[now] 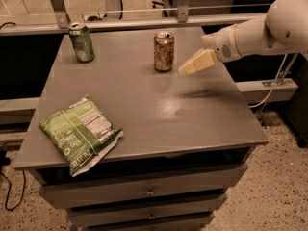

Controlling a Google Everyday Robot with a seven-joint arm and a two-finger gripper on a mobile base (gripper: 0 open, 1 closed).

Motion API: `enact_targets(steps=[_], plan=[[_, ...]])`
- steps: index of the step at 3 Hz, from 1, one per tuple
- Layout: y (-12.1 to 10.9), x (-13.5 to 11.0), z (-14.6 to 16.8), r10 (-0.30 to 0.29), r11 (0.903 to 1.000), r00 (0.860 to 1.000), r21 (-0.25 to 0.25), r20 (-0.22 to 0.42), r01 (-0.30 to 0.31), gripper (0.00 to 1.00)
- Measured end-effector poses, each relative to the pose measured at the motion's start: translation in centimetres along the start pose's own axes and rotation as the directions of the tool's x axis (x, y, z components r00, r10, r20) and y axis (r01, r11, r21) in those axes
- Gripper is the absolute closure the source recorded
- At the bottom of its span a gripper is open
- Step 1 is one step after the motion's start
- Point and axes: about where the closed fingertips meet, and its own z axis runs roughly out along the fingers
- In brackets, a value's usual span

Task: Knock orange can over

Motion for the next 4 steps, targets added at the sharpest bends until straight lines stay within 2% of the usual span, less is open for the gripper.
enact_targets(steps=[1, 2, 3, 4], plan=[[1.2, -2.2, 2.4, 0.051, 0.9970, 0.990, -0.065, 0.130, -0.043, 0.00], [3.6, -4.7, 4.6, 0.088, 0.9874, 0.968, -0.149, 0.237, -0.053, 0.00], [5.7, -7.0, 5.7, 0.110, 0.9739, 0.939, -0.224, 0.327, -0.036, 0.00], [7.9, -9.6, 5.2, 0.104, 0.9570, 0.906, -0.289, 0.411, 0.022, 0.00]])
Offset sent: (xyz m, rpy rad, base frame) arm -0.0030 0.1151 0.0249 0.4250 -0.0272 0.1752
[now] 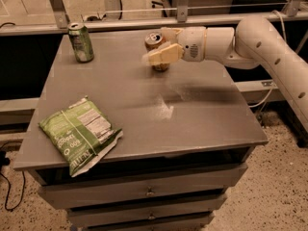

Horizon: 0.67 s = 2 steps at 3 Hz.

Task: Knock orange can over

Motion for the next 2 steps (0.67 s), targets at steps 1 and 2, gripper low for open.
enact_targets(steps=[1, 2], plan=[[2.2, -1.6, -0.1, -0.024, 0.9977, 0.999, -0.062, 0.040, 0.027, 0.00], [3.6, -2.0, -0.8, -0.028, 0.9952, 0.998, -0.093, 0.050, 0.033, 0.00]])
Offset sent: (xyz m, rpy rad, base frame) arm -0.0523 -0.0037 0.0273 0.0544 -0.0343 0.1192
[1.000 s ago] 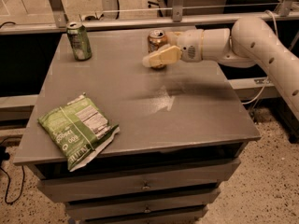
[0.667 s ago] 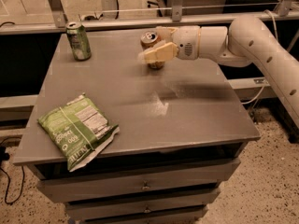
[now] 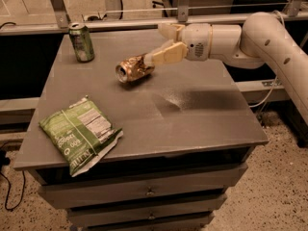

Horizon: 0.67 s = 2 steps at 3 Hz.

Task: Knock orange can over

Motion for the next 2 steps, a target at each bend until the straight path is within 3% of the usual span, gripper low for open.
enact_targets(steps=[1, 2], plan=[[0.7, 0.2, -0.7, 0.003, 1.0000, 1.000, -0.008, -0.004, -0.003, 0.00], [0.8, 0.5, -3.3, -0.017, 0.9995, 0.999, 0.025, -0.043, 0.018, 0.00]])
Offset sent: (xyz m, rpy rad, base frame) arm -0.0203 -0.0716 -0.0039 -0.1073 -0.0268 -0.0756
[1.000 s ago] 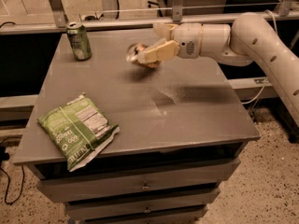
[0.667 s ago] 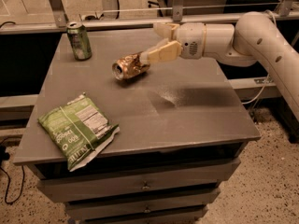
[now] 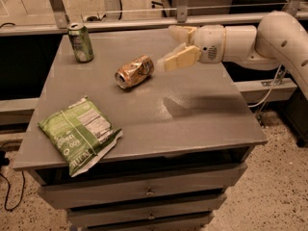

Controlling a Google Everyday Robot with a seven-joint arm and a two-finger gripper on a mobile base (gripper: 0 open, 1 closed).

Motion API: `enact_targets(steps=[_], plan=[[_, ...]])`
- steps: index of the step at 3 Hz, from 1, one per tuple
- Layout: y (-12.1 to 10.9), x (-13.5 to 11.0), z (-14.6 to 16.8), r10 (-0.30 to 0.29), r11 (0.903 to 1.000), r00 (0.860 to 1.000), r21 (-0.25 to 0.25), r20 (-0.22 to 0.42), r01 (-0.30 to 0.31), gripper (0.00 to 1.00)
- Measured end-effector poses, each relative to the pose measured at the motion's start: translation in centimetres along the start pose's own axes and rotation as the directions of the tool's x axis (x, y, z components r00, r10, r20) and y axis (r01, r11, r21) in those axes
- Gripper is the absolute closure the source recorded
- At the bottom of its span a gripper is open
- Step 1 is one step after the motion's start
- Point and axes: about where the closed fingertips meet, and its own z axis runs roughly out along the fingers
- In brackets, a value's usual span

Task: Knock orange can over

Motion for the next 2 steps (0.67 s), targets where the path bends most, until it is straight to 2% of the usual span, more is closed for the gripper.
enact_targets(steps=[1, 2], plan=[[-0.42, -0.07, -3.58, -0.058, 0.9974, 0.996, 0.037, -0.074, 0.061, 0.00], [-0.48, 0.00, -3.96, -0.063, 0.9971, 0.994, 0.038, -0.084, 0.067, 0.00]])
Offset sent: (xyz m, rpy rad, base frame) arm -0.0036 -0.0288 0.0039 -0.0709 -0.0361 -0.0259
